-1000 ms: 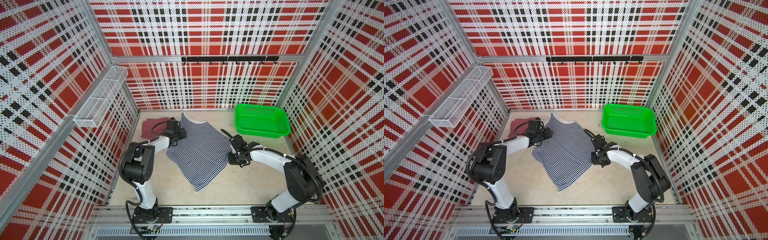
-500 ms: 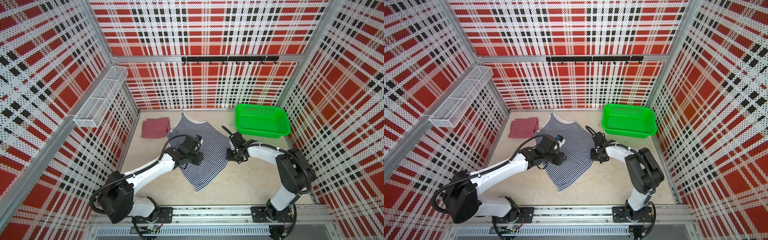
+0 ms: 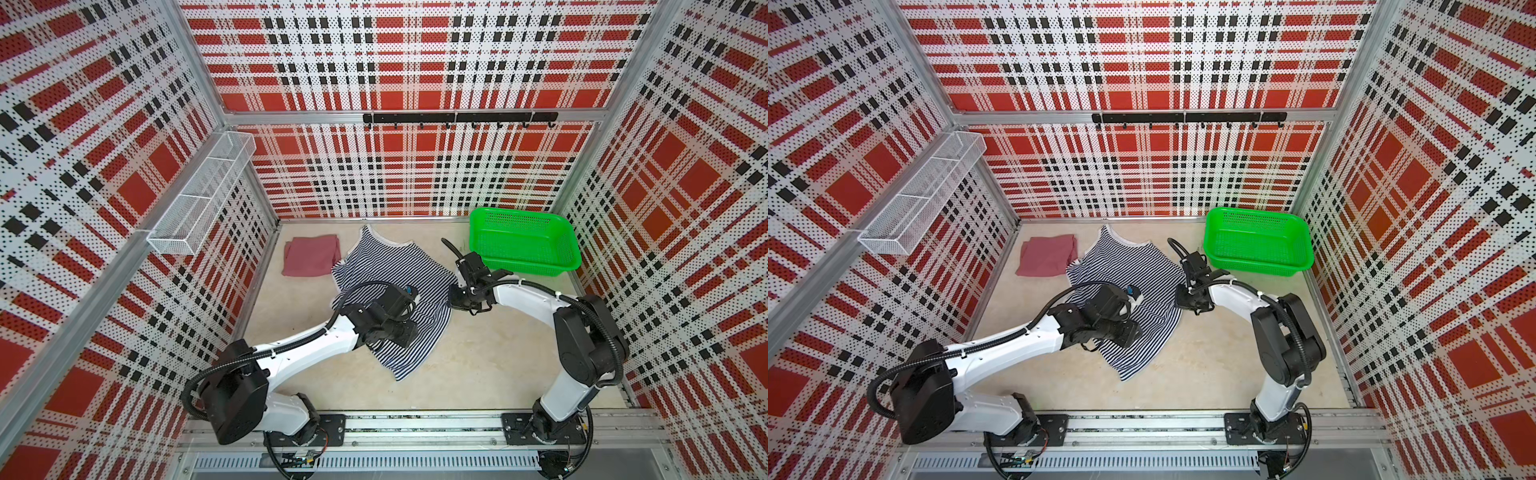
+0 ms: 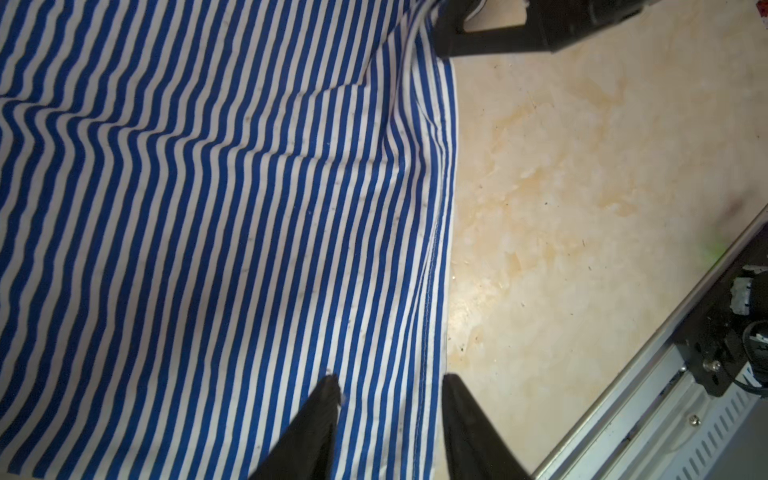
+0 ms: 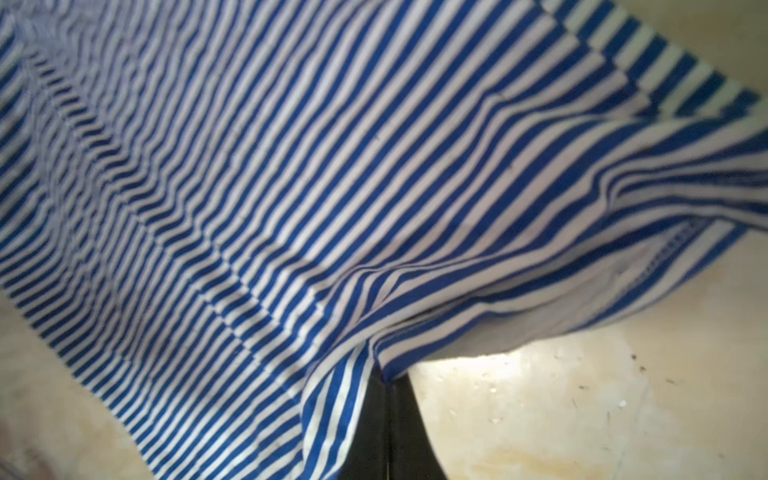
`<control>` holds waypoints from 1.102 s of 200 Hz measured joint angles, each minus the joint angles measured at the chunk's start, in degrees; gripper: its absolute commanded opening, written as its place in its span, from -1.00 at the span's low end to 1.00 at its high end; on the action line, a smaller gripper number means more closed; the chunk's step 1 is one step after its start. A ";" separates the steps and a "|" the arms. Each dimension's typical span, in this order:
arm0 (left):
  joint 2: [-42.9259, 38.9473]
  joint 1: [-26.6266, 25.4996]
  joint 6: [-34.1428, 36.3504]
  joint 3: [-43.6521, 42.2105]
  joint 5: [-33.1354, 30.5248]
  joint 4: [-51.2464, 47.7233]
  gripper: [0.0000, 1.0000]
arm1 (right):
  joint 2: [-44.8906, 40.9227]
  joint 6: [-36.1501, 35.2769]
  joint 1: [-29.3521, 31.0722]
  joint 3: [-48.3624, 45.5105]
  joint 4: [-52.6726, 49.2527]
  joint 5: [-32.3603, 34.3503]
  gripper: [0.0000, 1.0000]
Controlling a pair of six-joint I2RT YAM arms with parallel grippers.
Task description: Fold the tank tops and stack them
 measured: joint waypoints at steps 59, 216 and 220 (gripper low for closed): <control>2.60 15.34 -2.10 -5.42 4.22 9.44 -0.03 | 8.50 0.11 1.88 8.55 1.22 -2.73 -0.85; 26.03 28.61 -6.01 -0.66 11.23 34.53 0.03 | -4.39 -2.01 -0.85 -8.96 3.82 -8.81 -0.02; 26.36 28.74 -6.12 -0.66 11.50 35.19 0.03 | -4.35 -2.03 -0.90 -10.05 4.59 -9.62 0.00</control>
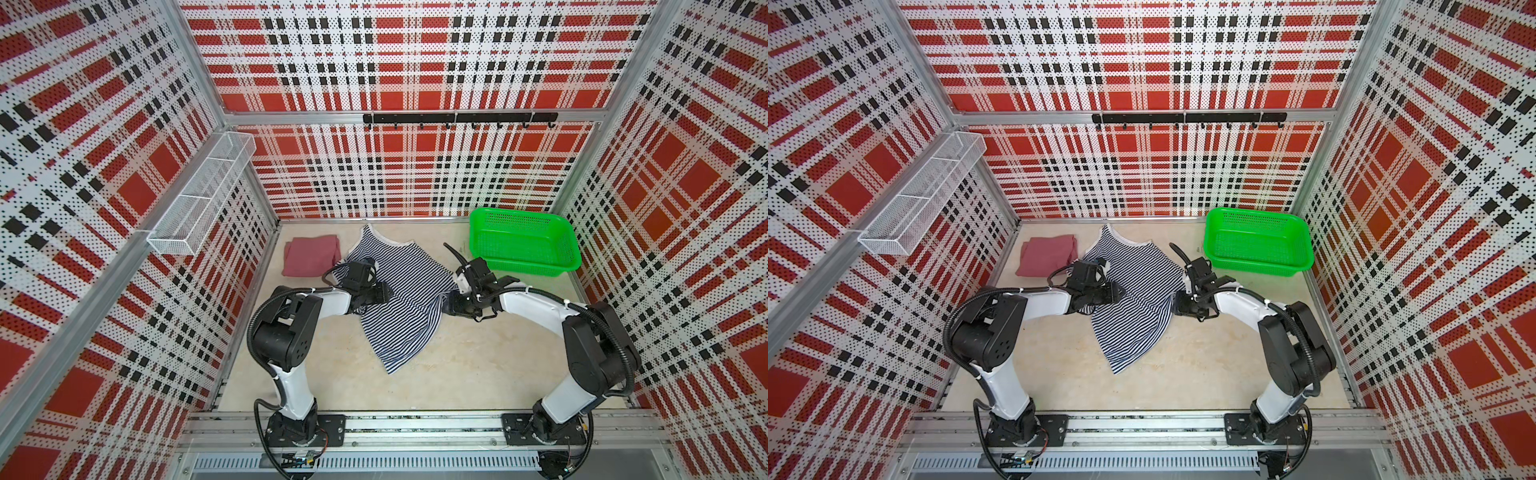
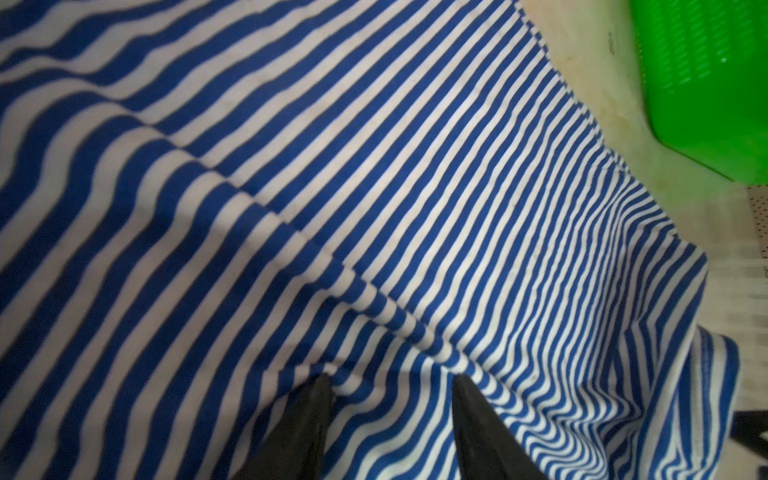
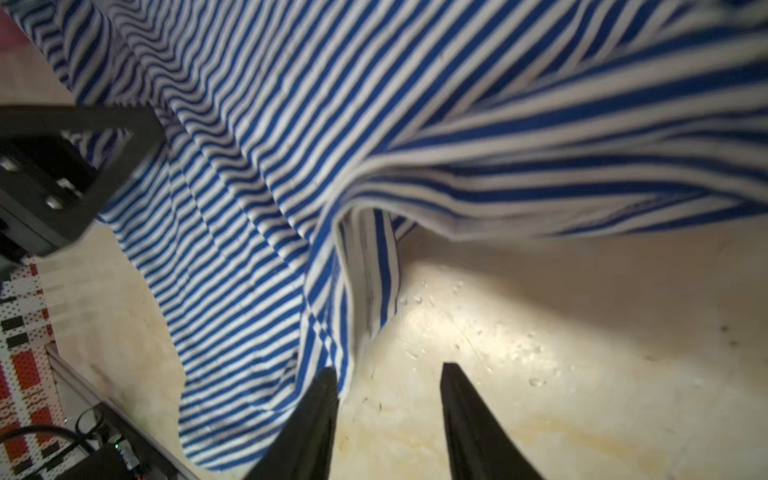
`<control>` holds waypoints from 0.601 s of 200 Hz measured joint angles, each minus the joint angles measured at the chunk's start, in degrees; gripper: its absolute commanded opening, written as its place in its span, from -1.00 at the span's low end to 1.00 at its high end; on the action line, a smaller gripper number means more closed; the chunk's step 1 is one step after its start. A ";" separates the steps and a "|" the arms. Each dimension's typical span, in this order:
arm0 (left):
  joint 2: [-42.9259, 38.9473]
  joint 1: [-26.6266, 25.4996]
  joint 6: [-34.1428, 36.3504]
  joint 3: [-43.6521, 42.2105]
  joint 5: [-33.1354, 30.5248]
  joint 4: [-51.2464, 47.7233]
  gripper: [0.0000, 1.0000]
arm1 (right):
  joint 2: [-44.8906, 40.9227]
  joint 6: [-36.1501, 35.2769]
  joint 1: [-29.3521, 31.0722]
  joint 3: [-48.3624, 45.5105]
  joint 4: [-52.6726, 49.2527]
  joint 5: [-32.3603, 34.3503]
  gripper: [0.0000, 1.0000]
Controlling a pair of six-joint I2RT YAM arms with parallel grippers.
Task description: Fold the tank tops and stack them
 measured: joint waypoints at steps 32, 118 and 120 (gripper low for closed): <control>1.27 0.61 -0.63 -0.02 1.86 3.08 0.02 | 2.14 -0.39 -0.22 -5.49 8.44 -6.14 0.19; 2.21 1.42 -2.38 -0.70 3.50 6.82 0.00 | 7.08 3.08 0.07 -6.03 27.69 -16.33 0.12; 2.23 1.46 -2.40 -0.70 3.56 6.86 0.00 | 6.91 3.08 0.07 -6.01 27.36 -16.37 0.11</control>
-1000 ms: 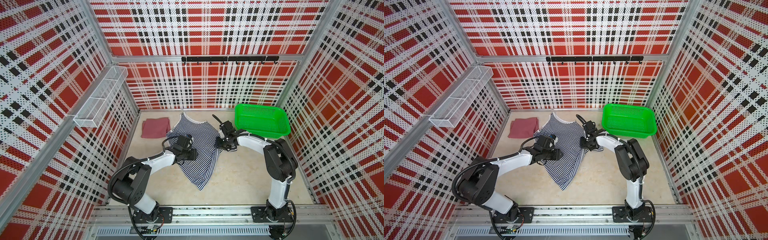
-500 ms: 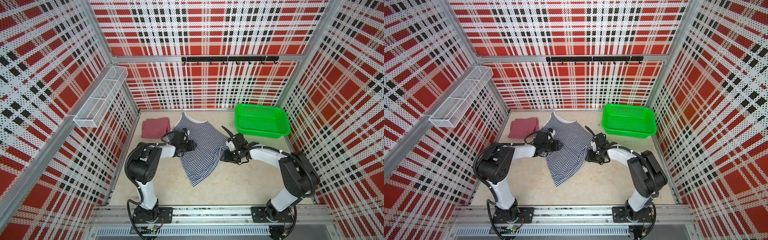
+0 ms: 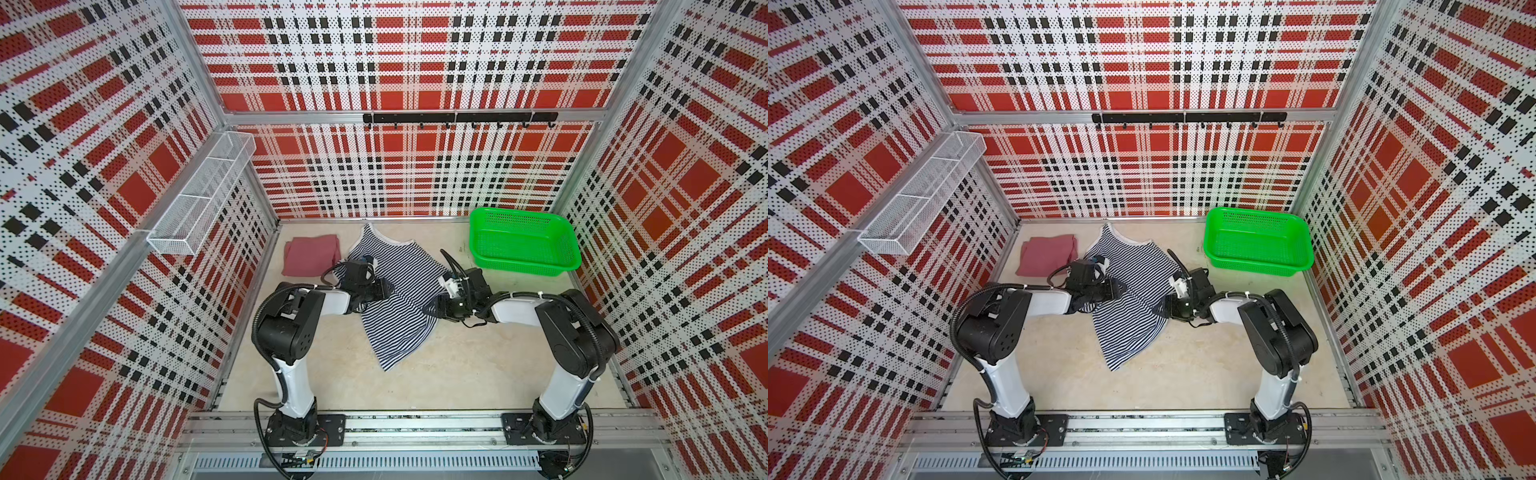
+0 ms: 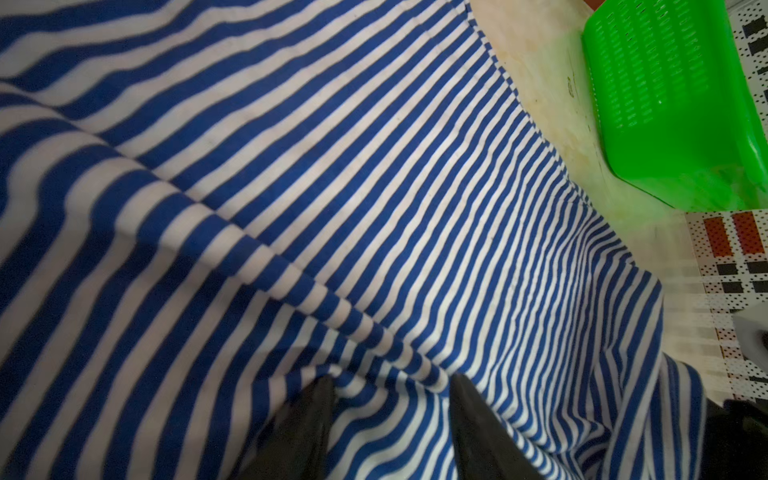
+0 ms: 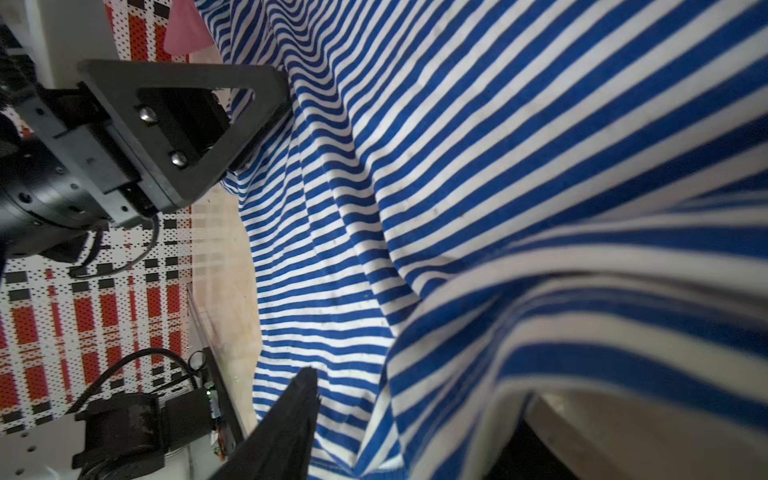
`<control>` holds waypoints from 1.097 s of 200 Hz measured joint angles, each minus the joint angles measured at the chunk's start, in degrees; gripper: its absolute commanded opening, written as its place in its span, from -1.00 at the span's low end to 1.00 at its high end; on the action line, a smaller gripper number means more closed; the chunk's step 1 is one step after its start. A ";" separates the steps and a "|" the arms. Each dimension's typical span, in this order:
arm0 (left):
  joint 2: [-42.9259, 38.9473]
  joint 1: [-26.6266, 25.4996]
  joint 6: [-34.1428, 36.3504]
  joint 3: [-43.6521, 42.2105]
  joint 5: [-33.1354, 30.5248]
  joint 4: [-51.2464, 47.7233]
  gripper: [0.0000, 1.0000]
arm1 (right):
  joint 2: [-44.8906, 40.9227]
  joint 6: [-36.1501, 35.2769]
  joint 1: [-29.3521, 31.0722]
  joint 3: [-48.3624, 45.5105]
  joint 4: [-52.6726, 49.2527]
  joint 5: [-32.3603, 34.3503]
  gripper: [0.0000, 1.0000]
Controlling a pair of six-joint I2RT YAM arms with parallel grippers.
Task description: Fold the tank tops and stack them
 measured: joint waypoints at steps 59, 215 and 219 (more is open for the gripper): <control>1.05 0.76 -0.59 0.00 1.20 1.88 -0.01 | -9.03 -0.48 0.00 1.73 -5.79 -2.49 0.03; 1.49 1.03 -1.01 -0.72 1.38 4.15 -0.01 | -15.50 6.86 -1.53 0.07 -4.04 -3.21 -0.79; 1.49 1.03 -1.01 -0.79 1.38 4.26 -0.01 | -16.44 6.99 -1.97 0.07 -4.28 -3.30 -0.78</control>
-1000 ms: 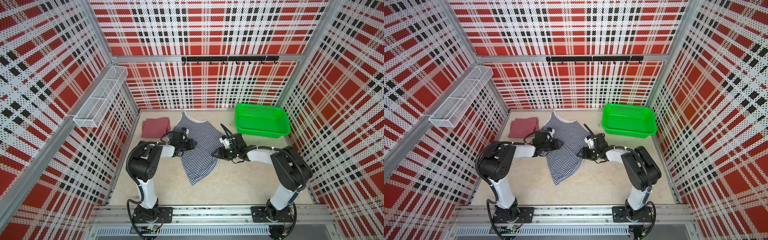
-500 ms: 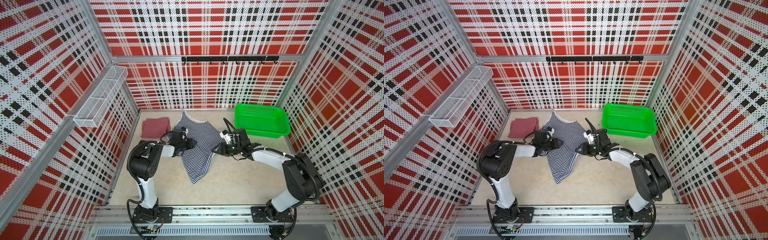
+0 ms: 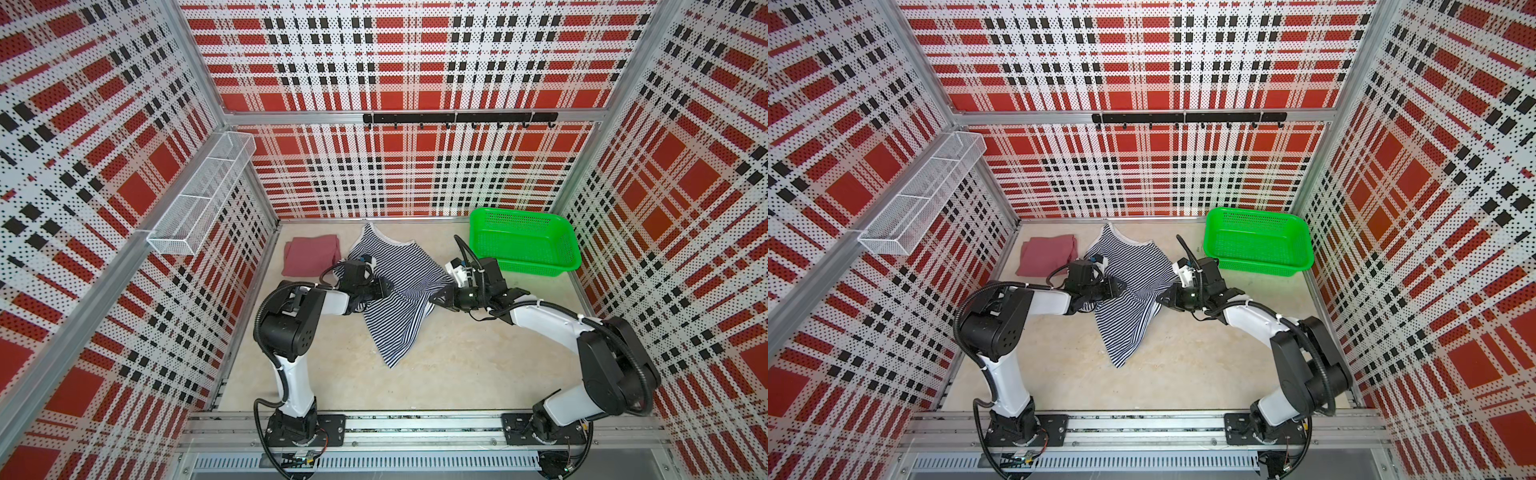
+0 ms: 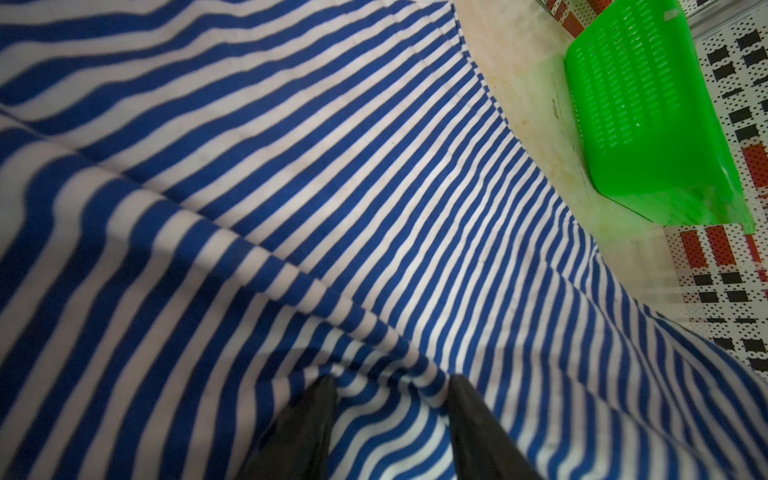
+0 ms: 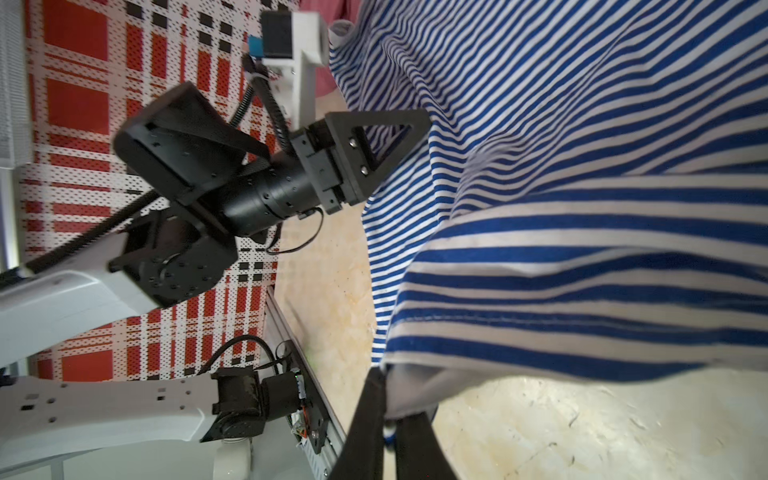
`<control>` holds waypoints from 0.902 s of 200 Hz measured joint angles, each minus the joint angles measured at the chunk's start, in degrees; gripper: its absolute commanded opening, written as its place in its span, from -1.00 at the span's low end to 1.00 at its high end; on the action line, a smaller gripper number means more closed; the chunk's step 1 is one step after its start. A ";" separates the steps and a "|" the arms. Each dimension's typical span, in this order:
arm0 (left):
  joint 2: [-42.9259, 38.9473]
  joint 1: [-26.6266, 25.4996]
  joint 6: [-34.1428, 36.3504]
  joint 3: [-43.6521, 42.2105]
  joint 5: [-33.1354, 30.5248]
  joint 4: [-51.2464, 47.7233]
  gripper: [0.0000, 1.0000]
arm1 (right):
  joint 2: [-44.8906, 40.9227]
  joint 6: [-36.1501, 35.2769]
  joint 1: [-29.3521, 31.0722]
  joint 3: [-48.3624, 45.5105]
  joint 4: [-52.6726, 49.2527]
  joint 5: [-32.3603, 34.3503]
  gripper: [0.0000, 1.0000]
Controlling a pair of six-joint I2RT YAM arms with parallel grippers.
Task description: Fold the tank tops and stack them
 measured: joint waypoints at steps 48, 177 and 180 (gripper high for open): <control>0.04 0.04 -0.02 -0.20 0.17 0.46 -0.01 | -5.62 -0.04 -2.91 -0.39 -4.13 -0.07 -0.77; 0.24 0.39 -0.13 -0.15 0.85 0.63 -0.01 | 1.20 -5.70 -3.17 -6.91 -16.76 20.68 -0.85; 0.24 0.39 -0.11 -0.15 0.83 0.63 -0.01 | 1.60 -5.62 -3.17 -7.02 -16.26 21.07 -0.83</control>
